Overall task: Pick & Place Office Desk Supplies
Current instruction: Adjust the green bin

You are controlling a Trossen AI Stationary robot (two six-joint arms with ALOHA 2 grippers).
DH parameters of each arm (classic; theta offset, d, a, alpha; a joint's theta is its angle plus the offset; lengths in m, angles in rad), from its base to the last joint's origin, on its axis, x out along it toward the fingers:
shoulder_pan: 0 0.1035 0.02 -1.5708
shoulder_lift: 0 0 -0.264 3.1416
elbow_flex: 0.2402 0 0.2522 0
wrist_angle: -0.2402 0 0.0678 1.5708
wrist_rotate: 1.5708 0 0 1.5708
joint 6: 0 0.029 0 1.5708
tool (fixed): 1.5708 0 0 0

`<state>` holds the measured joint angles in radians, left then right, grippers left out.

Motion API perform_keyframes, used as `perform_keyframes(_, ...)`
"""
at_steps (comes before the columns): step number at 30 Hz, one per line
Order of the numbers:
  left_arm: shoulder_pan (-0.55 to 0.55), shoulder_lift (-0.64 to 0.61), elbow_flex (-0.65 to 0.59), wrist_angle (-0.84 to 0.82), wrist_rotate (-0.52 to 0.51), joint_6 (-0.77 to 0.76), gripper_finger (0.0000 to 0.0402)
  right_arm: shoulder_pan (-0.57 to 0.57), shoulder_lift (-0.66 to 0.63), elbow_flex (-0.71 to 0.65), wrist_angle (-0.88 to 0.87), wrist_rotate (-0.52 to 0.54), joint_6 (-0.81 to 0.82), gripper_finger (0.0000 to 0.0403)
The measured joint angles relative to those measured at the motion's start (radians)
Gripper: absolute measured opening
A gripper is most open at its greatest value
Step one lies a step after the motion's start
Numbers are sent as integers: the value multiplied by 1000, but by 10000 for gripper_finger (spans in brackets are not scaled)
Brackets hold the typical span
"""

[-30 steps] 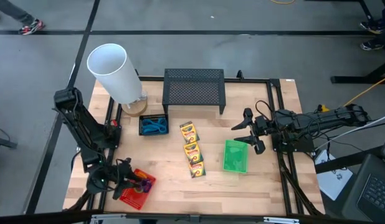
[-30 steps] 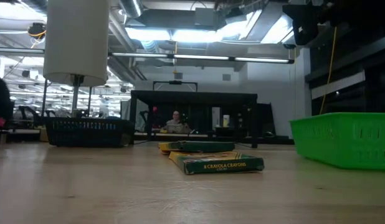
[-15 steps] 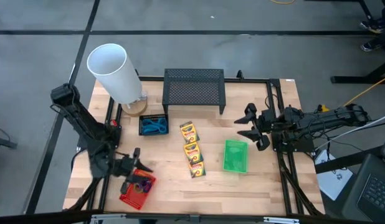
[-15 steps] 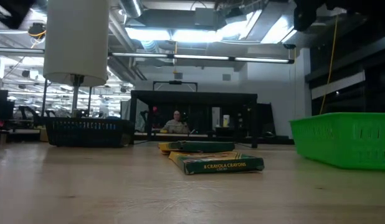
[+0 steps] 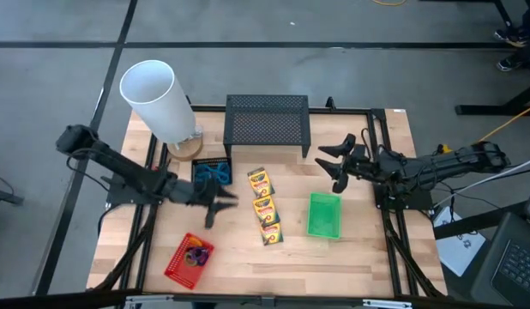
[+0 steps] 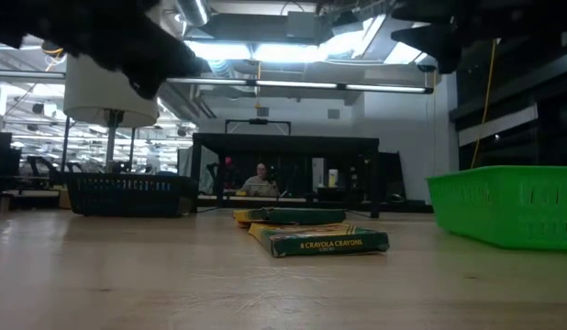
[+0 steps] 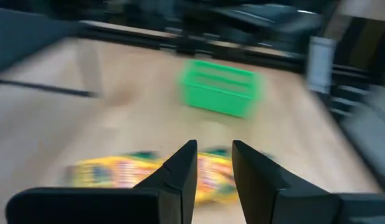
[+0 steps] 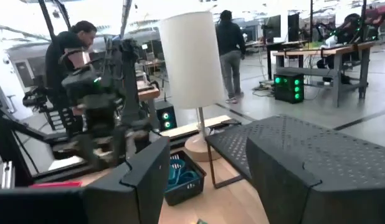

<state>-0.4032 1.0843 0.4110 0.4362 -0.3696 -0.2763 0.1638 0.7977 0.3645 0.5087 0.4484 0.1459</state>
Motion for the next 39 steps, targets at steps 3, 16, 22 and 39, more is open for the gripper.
perform_keyframes(3, 57, 0, 0, -42, -117, -32, 95, 0, 22, 0, 0, -2, 0, 213)
perform_keyframes(16, 246, -1, -1, 76, -341, 140, 91, -2, 47, 0, 27, 333, -110, 213)
perform_keyframes(22, 291, 0, -1, 26, -451, 218, 91, -8, 52, 0, 30, 340, -107, 213)
perform_keyframes(39, 393, 126, -1, 7, -177, 54, 93, -78, 206, 0, -16, 190, 157, 213)
